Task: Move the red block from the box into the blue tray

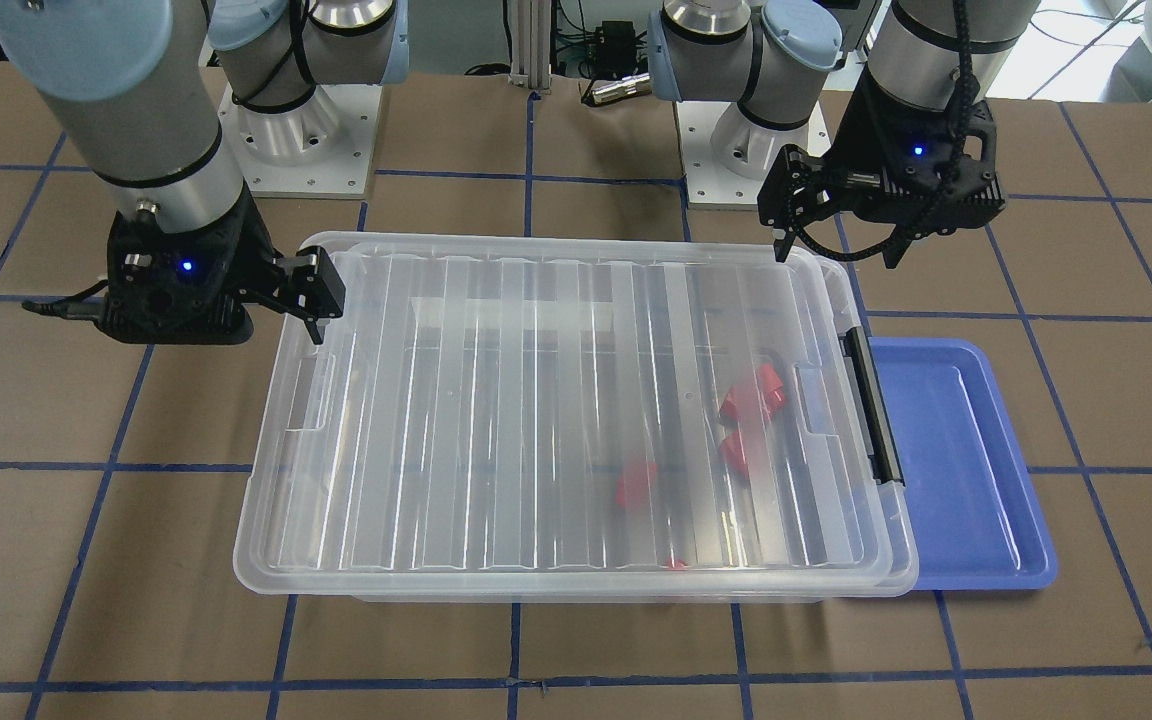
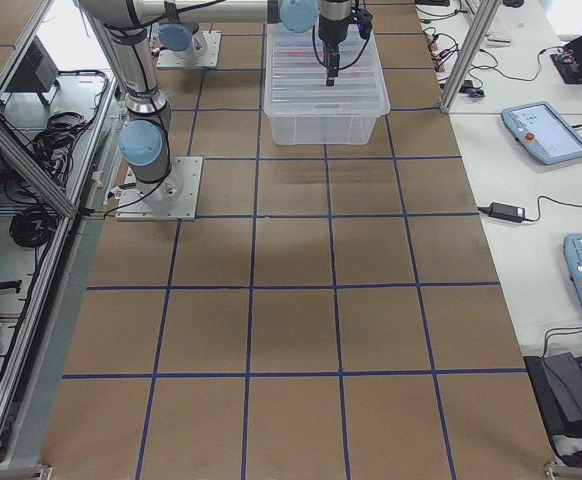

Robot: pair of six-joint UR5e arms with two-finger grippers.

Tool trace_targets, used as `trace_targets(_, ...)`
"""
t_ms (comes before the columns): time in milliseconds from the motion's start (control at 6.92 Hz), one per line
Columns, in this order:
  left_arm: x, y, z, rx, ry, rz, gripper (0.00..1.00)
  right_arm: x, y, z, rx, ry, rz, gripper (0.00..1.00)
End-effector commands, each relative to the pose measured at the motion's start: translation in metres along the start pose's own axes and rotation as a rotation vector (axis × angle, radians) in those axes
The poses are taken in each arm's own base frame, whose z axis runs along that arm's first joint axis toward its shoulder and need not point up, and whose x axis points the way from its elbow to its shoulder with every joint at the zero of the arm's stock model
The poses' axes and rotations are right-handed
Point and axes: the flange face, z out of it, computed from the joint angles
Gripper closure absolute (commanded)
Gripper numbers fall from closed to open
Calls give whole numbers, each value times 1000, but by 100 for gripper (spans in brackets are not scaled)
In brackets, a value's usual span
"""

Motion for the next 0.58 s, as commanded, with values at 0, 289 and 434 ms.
trace_targets(0,-1,-7,9,-18,-1,1,0,7,-13,43,-22,82,-16,0)
trace_targets(289,-6,-10,14,-33,6,-6,0,9,-18,64,-42,110,-20,0)
trace_targets(434,-2,-8,11,-28,4,1,0,9,-15,70,-54,112,-21,0)
